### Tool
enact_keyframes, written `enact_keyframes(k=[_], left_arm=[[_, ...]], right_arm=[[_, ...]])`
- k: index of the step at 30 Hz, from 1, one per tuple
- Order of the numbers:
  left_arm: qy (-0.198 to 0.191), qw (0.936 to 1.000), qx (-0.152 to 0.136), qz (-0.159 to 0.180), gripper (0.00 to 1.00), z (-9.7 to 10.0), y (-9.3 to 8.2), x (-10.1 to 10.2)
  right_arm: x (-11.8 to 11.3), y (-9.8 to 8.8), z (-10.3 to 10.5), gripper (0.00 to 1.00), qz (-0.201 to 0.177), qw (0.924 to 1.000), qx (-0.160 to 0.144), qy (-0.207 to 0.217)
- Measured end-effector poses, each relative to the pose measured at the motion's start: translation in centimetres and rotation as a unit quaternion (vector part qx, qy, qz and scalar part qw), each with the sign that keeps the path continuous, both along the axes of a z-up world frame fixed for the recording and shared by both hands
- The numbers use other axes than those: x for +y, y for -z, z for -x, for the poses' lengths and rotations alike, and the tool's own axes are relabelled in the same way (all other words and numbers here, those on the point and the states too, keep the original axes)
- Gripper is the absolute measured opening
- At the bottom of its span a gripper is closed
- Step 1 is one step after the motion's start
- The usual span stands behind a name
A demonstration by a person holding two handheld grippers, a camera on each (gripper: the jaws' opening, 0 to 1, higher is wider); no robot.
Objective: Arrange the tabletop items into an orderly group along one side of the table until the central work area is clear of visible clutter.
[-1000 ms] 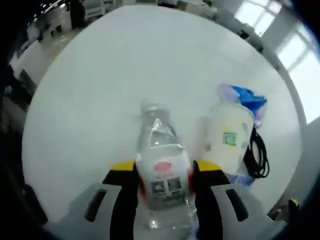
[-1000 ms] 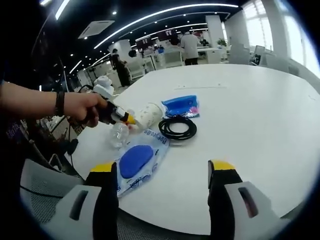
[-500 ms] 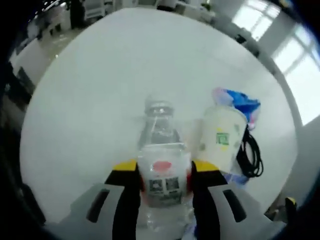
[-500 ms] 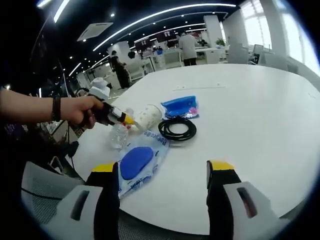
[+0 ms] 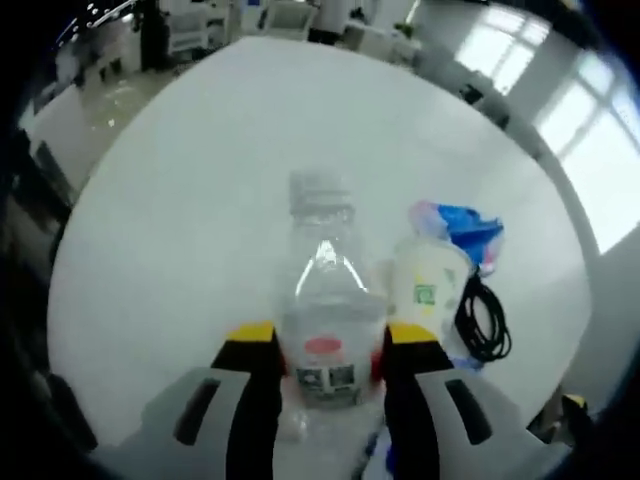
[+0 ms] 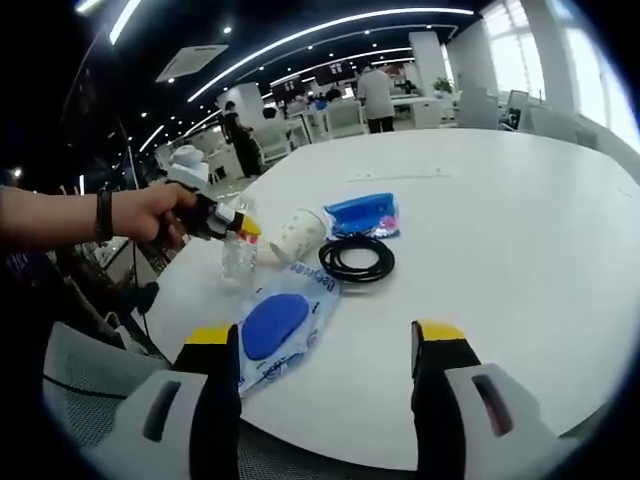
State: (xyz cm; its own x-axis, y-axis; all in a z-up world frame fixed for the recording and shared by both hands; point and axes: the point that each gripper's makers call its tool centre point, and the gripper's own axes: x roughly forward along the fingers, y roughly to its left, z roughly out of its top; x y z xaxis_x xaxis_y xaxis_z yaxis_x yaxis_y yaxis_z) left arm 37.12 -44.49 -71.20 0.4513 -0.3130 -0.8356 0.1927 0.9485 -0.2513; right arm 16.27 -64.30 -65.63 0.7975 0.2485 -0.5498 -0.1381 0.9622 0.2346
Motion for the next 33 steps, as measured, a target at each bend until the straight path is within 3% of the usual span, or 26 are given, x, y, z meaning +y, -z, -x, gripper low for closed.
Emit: enact_keyframes(k=[17,33], left_arm=[[-0.023,0.9973,-0.070,0.002,0.35,-3.2,-3.0,2.8],[-0.030,0.9912,-0.125,-0.032,0.36,-9.6,-4.6,5.4]], right_arm=[[0.3,0.2,0.0,0.69,0.006,0.9999,0.005,-0.008],[0.3,0.7,0.1,0.69,0.010,0.9997,0.017,-0.011]])
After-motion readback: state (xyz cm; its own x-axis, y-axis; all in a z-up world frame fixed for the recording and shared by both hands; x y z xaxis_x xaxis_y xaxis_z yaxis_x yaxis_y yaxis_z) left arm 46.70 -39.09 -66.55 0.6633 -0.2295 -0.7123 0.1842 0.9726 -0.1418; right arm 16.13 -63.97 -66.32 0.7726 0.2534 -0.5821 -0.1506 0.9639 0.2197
